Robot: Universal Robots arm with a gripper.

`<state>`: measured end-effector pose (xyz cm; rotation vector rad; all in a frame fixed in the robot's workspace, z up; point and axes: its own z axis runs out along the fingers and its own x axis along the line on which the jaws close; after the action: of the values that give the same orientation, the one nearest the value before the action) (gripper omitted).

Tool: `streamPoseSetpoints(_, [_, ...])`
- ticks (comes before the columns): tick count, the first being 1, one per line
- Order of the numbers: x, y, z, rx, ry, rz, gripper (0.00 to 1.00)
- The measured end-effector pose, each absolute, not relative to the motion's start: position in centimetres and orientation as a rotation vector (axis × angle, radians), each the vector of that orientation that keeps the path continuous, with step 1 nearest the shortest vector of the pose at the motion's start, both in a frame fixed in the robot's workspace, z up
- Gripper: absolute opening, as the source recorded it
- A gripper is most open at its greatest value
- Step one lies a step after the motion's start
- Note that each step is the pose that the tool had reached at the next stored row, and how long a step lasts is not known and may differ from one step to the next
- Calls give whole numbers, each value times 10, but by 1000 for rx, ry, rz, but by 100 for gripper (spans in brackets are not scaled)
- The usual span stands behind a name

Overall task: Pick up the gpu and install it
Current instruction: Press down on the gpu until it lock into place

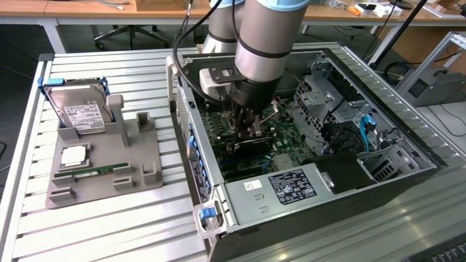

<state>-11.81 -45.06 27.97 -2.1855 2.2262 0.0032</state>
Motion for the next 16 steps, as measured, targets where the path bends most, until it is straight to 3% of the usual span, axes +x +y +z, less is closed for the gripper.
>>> streamPoseSetpoints(16, [-122,-451,277,-2185,2226,3,11])
